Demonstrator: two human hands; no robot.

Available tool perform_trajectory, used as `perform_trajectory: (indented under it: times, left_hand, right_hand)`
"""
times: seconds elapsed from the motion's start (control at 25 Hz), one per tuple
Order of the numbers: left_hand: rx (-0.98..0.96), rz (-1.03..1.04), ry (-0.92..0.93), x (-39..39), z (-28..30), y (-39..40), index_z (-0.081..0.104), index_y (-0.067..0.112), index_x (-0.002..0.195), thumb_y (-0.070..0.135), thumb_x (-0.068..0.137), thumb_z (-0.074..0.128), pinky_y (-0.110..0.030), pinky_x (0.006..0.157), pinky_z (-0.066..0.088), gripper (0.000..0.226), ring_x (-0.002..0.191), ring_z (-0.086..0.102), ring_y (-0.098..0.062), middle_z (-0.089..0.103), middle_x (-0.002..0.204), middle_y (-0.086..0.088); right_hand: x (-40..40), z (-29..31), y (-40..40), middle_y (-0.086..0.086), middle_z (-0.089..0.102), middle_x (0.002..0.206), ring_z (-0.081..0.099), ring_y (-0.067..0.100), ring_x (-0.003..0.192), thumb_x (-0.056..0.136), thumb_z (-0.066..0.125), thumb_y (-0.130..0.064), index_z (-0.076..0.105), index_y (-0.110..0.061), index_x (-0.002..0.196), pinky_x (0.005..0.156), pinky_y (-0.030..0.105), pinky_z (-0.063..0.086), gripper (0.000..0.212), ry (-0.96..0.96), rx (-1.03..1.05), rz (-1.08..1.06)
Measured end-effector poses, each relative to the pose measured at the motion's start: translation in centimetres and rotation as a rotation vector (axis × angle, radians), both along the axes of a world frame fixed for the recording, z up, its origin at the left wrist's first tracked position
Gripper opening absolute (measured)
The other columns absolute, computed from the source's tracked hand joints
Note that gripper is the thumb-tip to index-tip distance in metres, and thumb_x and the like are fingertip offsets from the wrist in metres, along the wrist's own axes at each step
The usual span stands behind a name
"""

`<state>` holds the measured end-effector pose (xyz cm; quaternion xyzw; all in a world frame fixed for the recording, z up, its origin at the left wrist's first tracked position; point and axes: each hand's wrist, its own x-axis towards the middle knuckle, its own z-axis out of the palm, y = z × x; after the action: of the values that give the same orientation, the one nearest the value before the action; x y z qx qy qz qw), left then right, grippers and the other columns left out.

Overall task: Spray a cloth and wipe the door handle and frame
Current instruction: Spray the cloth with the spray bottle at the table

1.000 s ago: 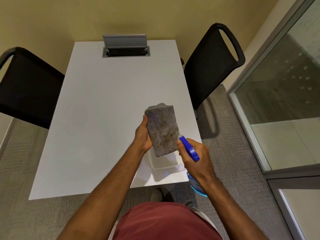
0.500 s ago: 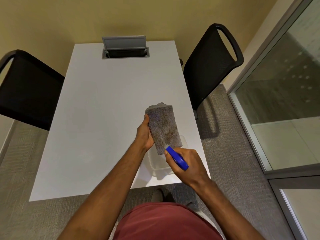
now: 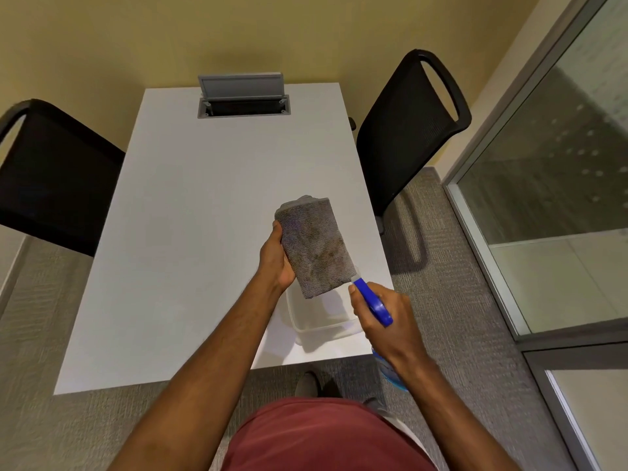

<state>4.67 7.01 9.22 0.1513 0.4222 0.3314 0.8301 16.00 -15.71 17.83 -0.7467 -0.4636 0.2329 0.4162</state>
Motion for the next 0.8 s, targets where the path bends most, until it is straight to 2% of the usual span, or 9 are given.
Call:
perform_trajectory:
  times: [0.12, 0.24, 0.4, 0.6, 0.8]
  left_hand:
    - [-0.011, -0.007, -0.014, 0.0, 0.4, -0.4, 0.059, 0.013, 0.143, 0.053, 0.107, 0.042, -0.054, 0.109, 0.05, 0.056, 0.13, 0.062, -0.034, 0.067, 0.138, -0.015]
    - [-0.014, -0.016, -0.038, 0.0, 0.8, -0.8, 0.059, 0.011, 0.142, 0.052, 0.108, 0.041, -0.053, 0.107, 0.051, 0.056, 0.131, 0.062, -0.034, 0.067, 0.138, -0.016]
    - [-0.027, -0.052, -0.033, -0.1, 0.6, -1.0, 0.058, 0.012, 0.143, 0.052, 0.108, 0.039, -0.054, 0.11, 0.049, 0.056, 0.132, 0.06, -0.035, 0.066, 0.139, -0.017]
    - [0.005, -0.105, -0.012, -0.2, 0.1, -1.3, 0.057, 0.011, 0.144, 0.052, 0.109, 0.038, -0.054, 0.112, 0.048, 0.057, 0.131, 0.061, -0.035, 0.064, 0.141, -0.017]
    - [0.023, -0.104, -0.02, -0.1, 0.3, -1.5, 0.057, 0.011, 0.143, 0.052, 0.109, 0.037, -0.053, 0.107, 0.05, 0.057, 0.131, 0.061, -0.034, 0.066, 0.139, -0.017]
  right_hand:
    - [0.6, 0.1, -0.1, 0.009, 0.052, 0.051, 0.052, 0.033, 0.045, 0.096, 0.057, -0.051, 0.051, -0.014, 0.062, 0.045, 0.048, 0.045, 0.05, 0.062, 0.008, -0.068]
    - [0.6, 0.4, -0.4, 0.014, 0.053, 0.052, 0.052, 0.037, 0.046, 0.096, 0.058, -0.05, 0.053, -0.011, 0.063, 0.044, 0.049, 0.044, 0.051, 0.082, 0.04, -0.102]
    - [0.6, 0.7, -0.2, 0.015, 0.055, 0.056, 0.052, 0.037, 0.048, 0.1, 0.06, -0.04, 0.058, -0.01, 0.068, 0.045, 0.047, 0.044, 0.044, 0.11, 0.079, -0.107]
    - [-0.2, 1.7, 0.2, 0.01, 0.049, 0.05, 0.047, 0.033, 0.045, 0.099, 0.06, -0.039, 0.049, -0.014, 0.059, 0.044, 0.047, 0.04, 0.048, 0.093, 0.081, -0.048]
    - [-1.1, 1.6, 0.3, 0.004, 0.05, 0.052, 0.048, 0.027, 0.046, 0.099, 0.057, -0.044, 0.05, -0.018, 0.063, 0.046, 0.045, 0.043, 0.046, 0.07, 0.036, 0.061]
